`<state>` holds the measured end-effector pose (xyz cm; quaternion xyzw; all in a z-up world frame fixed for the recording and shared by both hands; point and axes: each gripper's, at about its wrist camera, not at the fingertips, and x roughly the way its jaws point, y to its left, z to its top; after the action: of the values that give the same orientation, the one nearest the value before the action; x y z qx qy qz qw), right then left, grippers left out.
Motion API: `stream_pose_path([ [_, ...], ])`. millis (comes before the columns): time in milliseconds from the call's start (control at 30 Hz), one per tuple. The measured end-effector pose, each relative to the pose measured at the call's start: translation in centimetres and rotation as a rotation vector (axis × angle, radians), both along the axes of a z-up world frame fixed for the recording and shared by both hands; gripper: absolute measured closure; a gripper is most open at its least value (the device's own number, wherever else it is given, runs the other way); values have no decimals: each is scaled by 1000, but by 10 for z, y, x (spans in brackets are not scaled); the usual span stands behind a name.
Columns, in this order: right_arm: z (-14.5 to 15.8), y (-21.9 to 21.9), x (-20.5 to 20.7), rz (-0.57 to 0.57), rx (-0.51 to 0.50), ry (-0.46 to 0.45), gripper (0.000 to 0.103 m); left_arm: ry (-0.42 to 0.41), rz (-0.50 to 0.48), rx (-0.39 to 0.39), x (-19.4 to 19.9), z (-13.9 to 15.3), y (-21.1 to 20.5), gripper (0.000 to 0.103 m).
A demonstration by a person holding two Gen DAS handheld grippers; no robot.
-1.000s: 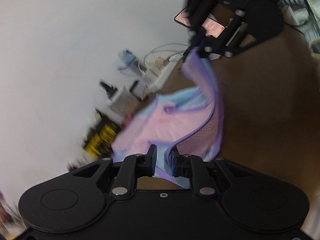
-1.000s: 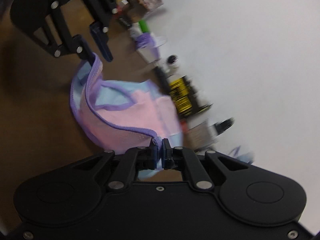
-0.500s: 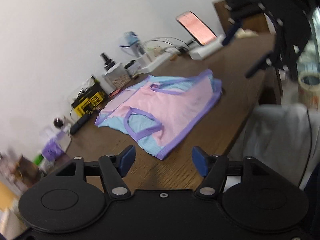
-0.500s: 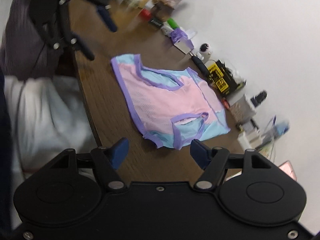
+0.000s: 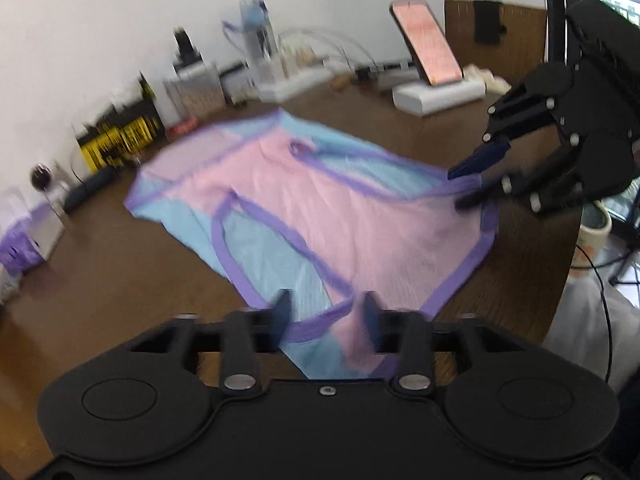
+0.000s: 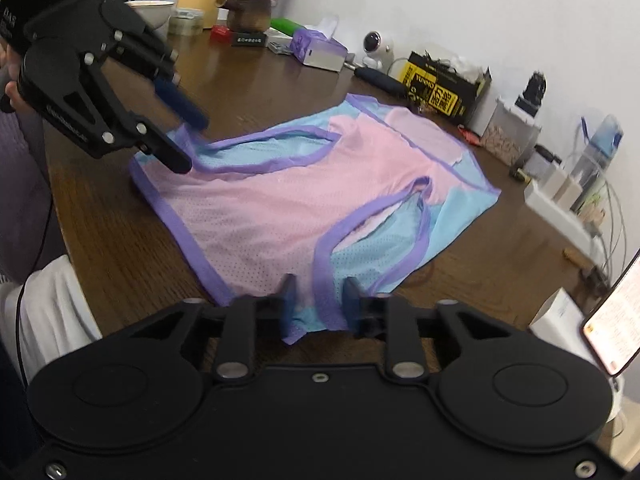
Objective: Fold clothes
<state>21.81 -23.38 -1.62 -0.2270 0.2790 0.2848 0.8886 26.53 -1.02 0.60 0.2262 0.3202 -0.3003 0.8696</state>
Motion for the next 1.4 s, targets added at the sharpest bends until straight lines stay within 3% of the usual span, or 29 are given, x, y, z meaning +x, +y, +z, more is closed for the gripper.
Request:
stream_pose_path([
  [133,5,-12,4,-27,12,-2,97,35,137,-134,-3,-3,20,101],
  [167,6,-16,6,-45,26,-5,97,66,248,-222,-4,-4,30,101],
  [233,6,-18,10,-78,44,-19,96,75,440,-314,-11,-10,38,101],
  [267,5,-18,12,-95,50,-34,92,66,513,-338,-14,-14,39,100],
  [333,2,-15,16,-122,45,-58,67,54,616,-369,-19,-19,40,100],
  [400,3,-9,8,-108,-5,-98,67,51,633,-379,-26,-17,41,98],
  [500,13,-9,-16,-67,1,-160,67,20,598,-357,-36,-11,39,91],
  [600,11,-3,-43,-14,20,-142,71,-17,599,-319,-38,-6,41,73],
  [733,-4,11,-44,13,-27,-123,77,-20,538,-286,-31,-3,37,70],
  [767,-6,11,-40,0,-26,-116,81,-12,524,-280,-29,-2,35,70],
  [800,-9,12,-33,-22,-25,-105,96,-14,505,-273,-28,-3,31,70],
  [833,-11,11,-28,-42,-15,-95,100,-23,506,-251,-26,-5,27,70],
  [900,-10,5,-25,-70,15,-76,100,-43,510,-204,-22,-10,19,77],
  [933,-8,2,-25,-81,28,-68,100,-44,513,-192,-21,-11,17,88],
  [1167,0,-29,-44,-161,81,-6,100,-17,445,-193,-36,-15,6,94],
  [1300,-3,-35,-57,-139,56,18,93,-18,423,-221,-41,-2,18,89],
  [1333,1,-37,-59,-132,56,13,87,-21,428,-239,-40,4,25,81],
  [1400,13,-41,-62,-122,73,8,87,-42,460,-249,-27,13,32,70],
])
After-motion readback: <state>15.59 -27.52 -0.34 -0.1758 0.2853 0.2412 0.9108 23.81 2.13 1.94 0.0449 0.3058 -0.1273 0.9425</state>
